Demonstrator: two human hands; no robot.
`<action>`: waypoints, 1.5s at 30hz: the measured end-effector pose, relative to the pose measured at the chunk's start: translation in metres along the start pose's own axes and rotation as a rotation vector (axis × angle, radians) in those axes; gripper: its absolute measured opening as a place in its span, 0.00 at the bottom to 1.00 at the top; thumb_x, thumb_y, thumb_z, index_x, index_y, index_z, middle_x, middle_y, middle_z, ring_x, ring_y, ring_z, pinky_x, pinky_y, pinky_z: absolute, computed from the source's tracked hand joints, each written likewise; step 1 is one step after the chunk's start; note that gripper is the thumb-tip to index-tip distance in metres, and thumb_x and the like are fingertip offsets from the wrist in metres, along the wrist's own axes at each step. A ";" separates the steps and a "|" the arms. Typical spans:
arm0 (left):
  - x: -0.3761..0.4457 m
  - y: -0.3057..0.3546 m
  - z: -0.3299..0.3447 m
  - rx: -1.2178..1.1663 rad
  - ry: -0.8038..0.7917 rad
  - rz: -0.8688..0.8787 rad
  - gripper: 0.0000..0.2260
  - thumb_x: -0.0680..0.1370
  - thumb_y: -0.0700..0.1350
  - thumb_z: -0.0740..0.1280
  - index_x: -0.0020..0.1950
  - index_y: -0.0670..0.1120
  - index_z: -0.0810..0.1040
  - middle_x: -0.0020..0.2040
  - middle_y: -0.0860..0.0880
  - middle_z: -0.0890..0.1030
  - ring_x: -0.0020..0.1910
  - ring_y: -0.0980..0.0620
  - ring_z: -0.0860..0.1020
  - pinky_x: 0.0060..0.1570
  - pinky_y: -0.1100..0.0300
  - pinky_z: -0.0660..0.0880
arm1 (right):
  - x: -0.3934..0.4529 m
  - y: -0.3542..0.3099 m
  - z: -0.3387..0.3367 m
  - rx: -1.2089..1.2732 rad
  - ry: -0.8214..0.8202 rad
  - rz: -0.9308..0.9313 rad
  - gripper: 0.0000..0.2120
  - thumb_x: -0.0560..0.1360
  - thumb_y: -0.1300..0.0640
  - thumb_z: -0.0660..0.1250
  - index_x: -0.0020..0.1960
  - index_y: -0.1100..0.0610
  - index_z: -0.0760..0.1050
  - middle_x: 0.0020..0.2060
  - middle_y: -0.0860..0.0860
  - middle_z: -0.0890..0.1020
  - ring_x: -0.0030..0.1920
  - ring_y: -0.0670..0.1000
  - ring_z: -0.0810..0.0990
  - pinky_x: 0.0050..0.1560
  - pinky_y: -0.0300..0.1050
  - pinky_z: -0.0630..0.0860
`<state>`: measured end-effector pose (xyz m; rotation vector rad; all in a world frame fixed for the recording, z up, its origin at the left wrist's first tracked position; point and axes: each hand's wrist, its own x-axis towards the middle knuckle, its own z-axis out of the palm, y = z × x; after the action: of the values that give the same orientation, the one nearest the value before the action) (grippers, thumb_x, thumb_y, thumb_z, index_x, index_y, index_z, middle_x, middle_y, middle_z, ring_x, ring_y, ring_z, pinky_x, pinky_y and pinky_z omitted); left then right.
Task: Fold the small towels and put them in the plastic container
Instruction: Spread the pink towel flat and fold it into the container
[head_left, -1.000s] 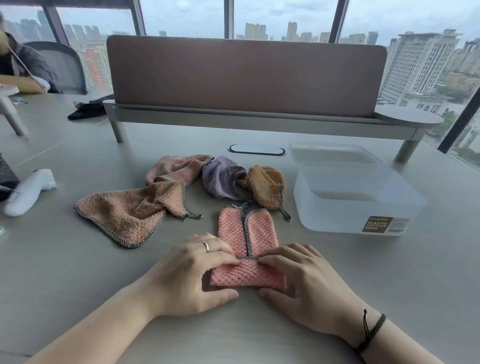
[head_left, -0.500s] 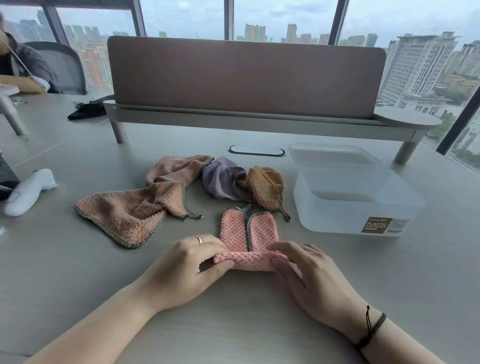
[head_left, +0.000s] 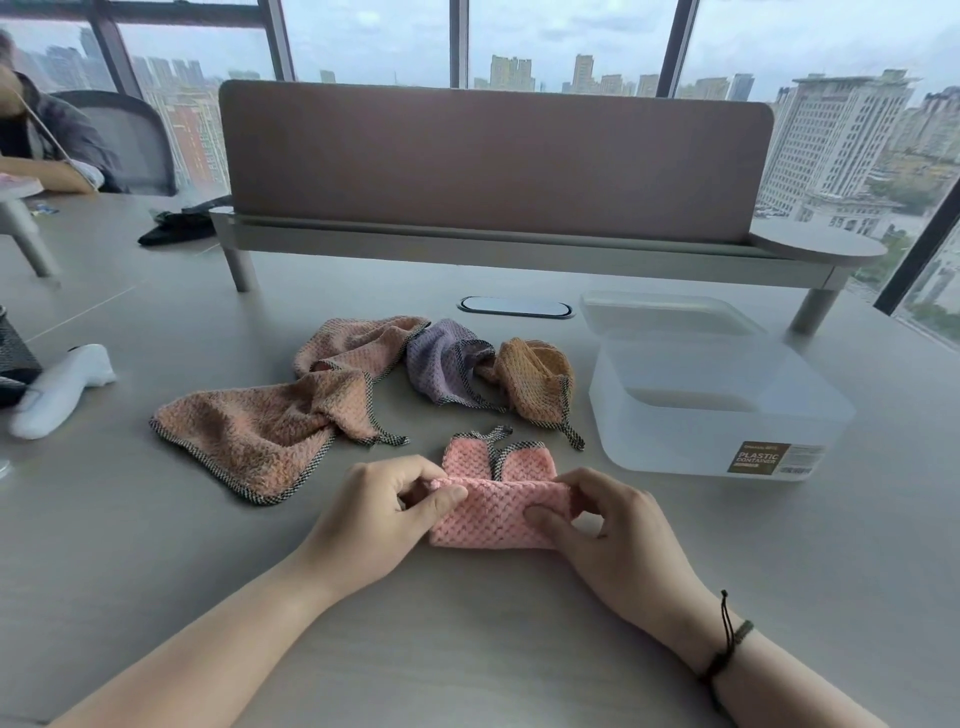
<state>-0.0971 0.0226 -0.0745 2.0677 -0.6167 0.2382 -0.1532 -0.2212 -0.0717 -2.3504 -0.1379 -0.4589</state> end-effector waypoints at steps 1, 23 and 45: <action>0.001 -0.001 0.001 -0.008 -0.004 -0.021 0.15 0.73 0.63 0.68 0.42 0.52 0.82 0.30 0.55 0.81 0.26 0.59 0.74 0.29 0.59 0.71 | 0.001 -0.001 0.001 0.006 0.003 0.026 0.16 0.67 0.38 0.72 0.46 0.48 0.80 0.34 0.44 0.81 0.37 0.43 0.80 0.41 0.41 0.75; -0.009 0.008 0.002 0.333 -0.216 0.394 0.11 0.77 0.55 0.69 0.57 0.53 0.82 0.63 0.57 0.80 0.65 0.58 0.76 0.64 0.57 0.72 | 0.002 -0.003 -0.001 0.020 -0.054 0.078 0.10 0.68 0.55 0.75 0.41 0.46 0.75 0.30 0.50 0.77 0.28 0.45 0.71 0.33 0.42 0.71; -0.006 0.003 0.005 0.264 -0.216 0.207 0.16 0.75 0.54 0.67 0.63 0.57 0.77 0.58 0.63 0.81 0.60 0.66 0.75 0.62 0.67 0.69 | -0.010 0.001 -0.008 -0.372 -0.162 -0.224 0.18 0.68 0.45 0.66 0.58 0.42 0.74 0.50 0.37 0.80 0.55 0.43 0.76 0.55 0.39 0.66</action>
<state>-0.1037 0.0185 -0.0775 2.3025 -0.9777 0.2262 -0.1647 -0.2271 -0.0700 -2.7525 -0.4277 -0.4286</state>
